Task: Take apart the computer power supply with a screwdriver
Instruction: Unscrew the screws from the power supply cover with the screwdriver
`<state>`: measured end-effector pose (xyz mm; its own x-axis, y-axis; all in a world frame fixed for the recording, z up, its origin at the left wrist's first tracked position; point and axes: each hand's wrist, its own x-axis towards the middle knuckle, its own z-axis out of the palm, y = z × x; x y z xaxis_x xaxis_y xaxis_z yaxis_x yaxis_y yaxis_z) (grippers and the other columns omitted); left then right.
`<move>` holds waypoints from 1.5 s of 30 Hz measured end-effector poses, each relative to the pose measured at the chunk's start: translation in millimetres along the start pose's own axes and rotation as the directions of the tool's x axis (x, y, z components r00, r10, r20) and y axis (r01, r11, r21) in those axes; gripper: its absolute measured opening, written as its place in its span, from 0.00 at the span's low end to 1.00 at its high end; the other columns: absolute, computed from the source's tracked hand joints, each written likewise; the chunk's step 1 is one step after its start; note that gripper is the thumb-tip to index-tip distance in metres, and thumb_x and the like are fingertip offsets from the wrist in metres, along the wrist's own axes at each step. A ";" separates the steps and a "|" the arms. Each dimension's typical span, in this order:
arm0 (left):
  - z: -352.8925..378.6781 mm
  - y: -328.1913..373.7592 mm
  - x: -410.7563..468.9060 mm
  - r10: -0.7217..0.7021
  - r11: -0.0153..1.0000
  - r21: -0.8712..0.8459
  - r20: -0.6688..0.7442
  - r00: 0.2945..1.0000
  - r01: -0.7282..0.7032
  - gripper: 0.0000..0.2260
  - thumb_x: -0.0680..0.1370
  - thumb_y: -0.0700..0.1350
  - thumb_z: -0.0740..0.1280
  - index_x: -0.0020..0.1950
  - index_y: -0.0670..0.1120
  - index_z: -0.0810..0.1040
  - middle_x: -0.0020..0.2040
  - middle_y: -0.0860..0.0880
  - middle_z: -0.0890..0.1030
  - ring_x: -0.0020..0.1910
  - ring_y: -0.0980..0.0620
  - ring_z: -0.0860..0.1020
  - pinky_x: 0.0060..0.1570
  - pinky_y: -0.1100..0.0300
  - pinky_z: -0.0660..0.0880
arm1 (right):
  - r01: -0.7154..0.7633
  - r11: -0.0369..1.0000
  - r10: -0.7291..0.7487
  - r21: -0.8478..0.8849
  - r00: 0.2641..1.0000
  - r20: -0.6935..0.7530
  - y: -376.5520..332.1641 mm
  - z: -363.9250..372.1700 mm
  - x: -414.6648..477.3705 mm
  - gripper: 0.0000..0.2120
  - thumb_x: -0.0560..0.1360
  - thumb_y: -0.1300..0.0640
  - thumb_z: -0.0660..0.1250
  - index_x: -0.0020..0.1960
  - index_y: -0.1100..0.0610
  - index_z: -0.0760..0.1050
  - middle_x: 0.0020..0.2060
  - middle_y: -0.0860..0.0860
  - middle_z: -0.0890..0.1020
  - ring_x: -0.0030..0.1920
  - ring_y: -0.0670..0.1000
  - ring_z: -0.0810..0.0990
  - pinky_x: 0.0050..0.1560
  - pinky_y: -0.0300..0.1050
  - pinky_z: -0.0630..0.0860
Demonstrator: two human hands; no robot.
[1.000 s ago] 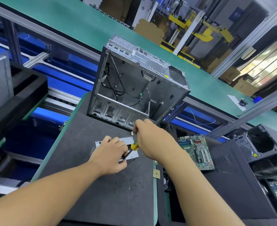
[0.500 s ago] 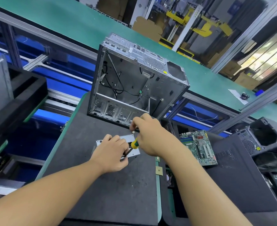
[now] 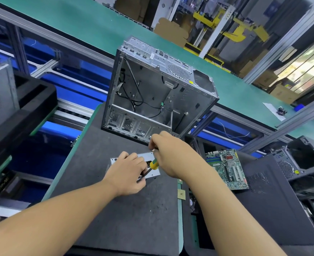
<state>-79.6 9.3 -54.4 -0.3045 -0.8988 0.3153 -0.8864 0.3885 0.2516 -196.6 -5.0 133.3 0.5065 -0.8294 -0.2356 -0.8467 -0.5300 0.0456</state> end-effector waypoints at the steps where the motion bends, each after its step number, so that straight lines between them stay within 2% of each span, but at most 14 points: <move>1: 1.1 -0.4 -0.1 0.008 1.000 0.016 0.008 1.000 -0.008 0.07 0.71 0.56 0.59 0.39 0.55 0.66 0.37 0.58 0.67 0.41 0.53 0.70 0.46 0.56 0.68 | 0.005 1.000 -0.006 0.023 1.000 0.023 1.5 -1.7 0.7 0.09 0.78 0.61 0.62 0.56 0.51 0.70 0.52 0.50 0.72 0.49 0.56 0.76 0.50 0.53 0.76; 7: 2.7 0.3 -2.1 0.066 0.988 0.139 0.006 0.998 -0.066 0.08 0.76 0.55 0.61 0.41 0.52 0.72 0.38 0.54 0.71 0.39 0.50 0.71 0.43 0.53 0.66 | -0.072 0.992 0.073 0.103 0.997 -0.015 15.0 0.4 -9.1 0.05 0.80 0.60 0.60 0.52 0.53 0.72 0.50 0.51 0.74 0.49 0.55 0.76 0.51 0.54 0.76; 13: 1.1 0.4 -3.8 0.038 0.997 0.066 -0.008 0.999 -0.037 0.06 0.77 0.53 0.66 0.44 0.52 0.74 0.41 0.55 0.74 0.42 0.50 0.73 0.47 0.54 0.68 | -0.060 0.979 0.076 0.196 0.994 -0.077 19.7 5.7 -26.1 0.03 0.81 0.59 0.60 0.52 0.54 0.73 0.49 0.51 0.74 0.49 0.54 0.75 0.52 0.54 0.75; 17: -0.4 1.2 -3.6 -0.030 0.999 0.034 0.077 0.997 0.028 0.12 0.82 0.56 0.53 0.48 0.53 0.72 0.46 0.57 0.75 0.48 0.52 0.73 0.55 0.55 0.66 | -0.078 0.960 0.132 0.268 0.973 -0.189 29.2 2.7 -37.3 0.03 0.80 0.58 0.60 0.51 0.53 0.73 0.50 0.50 0.74 0.50 0.54 0.74 0.51 0.53 0.74; 19: -1.3 1.9 -1.5 -0.107 0.992 -0.058 0.132 0.985 0.115 0.14 0.81 0.56 0.47 0.46 0.54 0.68 0.45 0.58 0.74 0.48 0.52 0.71 0.58 0.55 0.65 | -0.096 0.957 0.169 0.275 0.951 -0.257 38.5 0.7 -43.2 0.03 0.80 0.58 0.60 0.51 0.53 0.72 0.49 0.49 0.73 0.49 0.54 0.73 0.50 0.53 0.73; 23: -4.2 7.2 9.6 -0.209 0.925 -0.295 0.126 0.970 0.238 0.08 0.82 0.49 0.59 0.43 0.56 0.66 0.36 0.56 0.76 0.40 0.56 0.72 0.60 0.52 0.66 | -0.161 0.947 0.243 0.276 0.923 -0.297 57.1 4.4 -53.3 0.03 0.80 0.59 0.60 0.49 0.53 0.71 0.48 0.50 0.73 0.49 0.54 0.73 0.51 0.55 0.74; 25: -7.4 17.6 21.0 -0.253 0.872 -0.422 0.047 0.966 0.249 0.08 0.81 0.45 0.64 0.43 0.54 0.69 0.30 0.56 0.75 0.34 0.58 0.73 0.57 0.53 0.68 | -0.206 0.936 0.287 0.286 0.917 -0.278 64.9 10.7 -57.6 0.03 0.80 0.59 0.60 0.49 0.53 0.71 0.48 0.50 0.74 0.48 0.54 0.73 0.51 0.55 0.74; 27: -11.8 34.9 33.2 -0.270 0.800 -0.557 -0.004 0.963 0.222 0.06 0.79 0.42 0.67 0.45 0.52 0.74 0.32 0.57 0.76 0.35 0.58 0.75 0.50 0.57 0.72 | -0.249 0.916 0.333 0.314 0.908 -0.253 72.9 17.5 -63.4 0.02 0.80 0.59 0.60 0.50 0.54 0.71 0.47 0.50 0.73 0.48 0.55 0.73 0.50 0.54 0.74; 31: -5.8 76.1 53.4 -0.257 0.679 -0.695 0.077 0.963 0.236 0.04 0.78 0.42 0.71 0.48 0.51 0.83 0.37 0.61 0.79 0.38 0.66 0.76 0.40 0.75 0.69 | -0.338 0.872 0.419 0.354 0.889 -0.183 95.9 29.3 -81.7 0.04 0.81 0.58 0.60 0.52 0.57 0.73 0.48 0.51 0.73 0.49 0.54 0.73 0.49 0.48 0.71; 33: 3.9 98.9 59.6 -0.213 0.653 -0.713 0.149 0.966 0.254 0.04 0.77 0.43 0.72 0.46 0.51 0.84 0.36 0.63 0.80 0.37 0.68 0.77 0.41 0.74 0.70 | -0.390 0.851 0.464 0.351 0.871 -0.158 111.1 33.5 -94.0 0.06 0.81 0.57 0.60 0.53 0.58 0.74 0.49 0.52 0.73 0.48 0.54 0.73 0.48 0.47 0.69; 35: 16.4 122.5 64.4 -0.183 0.596 -0.742 0.246 0.952 0.307 0.06 0.77 0.43 0.72 0.42 0.53 0.83 0.35 0.59 0.83 0.36 0.63 0.79 0.43 0.65 0.75 | -0.439 0.828 0.510 0.349 0.849 -0.141 127.1 38.2 -107.9 0.06 0.81 0.57 0.60 0.52 0.58 0.74 0.51 0.53 0.74 0.49 0.55 0.74 0.50 0.48 0.71; 40: 55.7 182.9 75.4 -0.179 0.254 -0.779 0.544 0.820 0.573 0.08 0.78 0.37 0.69 0.41 0.45 0.83 0.35 0.46 0.85 0.32 0.53 0.81 0.37 0.56 0.81 | -0.558 0.760 0.621 0.332 0.775 -0.119 162.1 53.8 -148.6 0.05 0.82 0.55 0.60 0.52 0.56 0.73 0.52 0.52 0.74 0.49 0.54 0.73 0.46 0.47 0.69; 43: 76.9 215.2 81.4 -0.189 0.141 -0.714 0.660 0.727 0.685 0.06 0.79 0.37 0.69 0.43 0.40 0.83 0.38 0.43 0.83 0.31 0.53 0.80 0.31 0.62 0.77 | -0.610 0.714 0.671 0.344 0.736 -0.089 178.3 61.6 -169.5 0.06 0.81 0.55 0.61 0.53 0.56 0.75 0.52 0.51 0.74 0.51 0.54 0.74 0.49 0.48 0.71; 45: 86.8 232.2 85.9 -0.166 0.087 -0.644 0.743 0.648 0.760 0.08 0.80 0.43 0.68 0.44 0.39 0.81 0.40 0.43 0.83 0.34 0.51 0.81 0.35 0.61 0.79 | -0.630 0.706 0.683 0.324 0.726 -0.079 188.0 65.6 -178.0 0.06 0.81 0.57 0.60 0.53 0.57 0.75 0.50 0.50 0.73 0.51 0.54 0.74 0.48 0.46 0.70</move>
<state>-341.8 4.7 -48.4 -0.3092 -0.7980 -0.5172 -0.0844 -0.5187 0.8508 -456.6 54.6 120.1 -0.1980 -0.9781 -0.0636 -0.9696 0.2049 -0.1340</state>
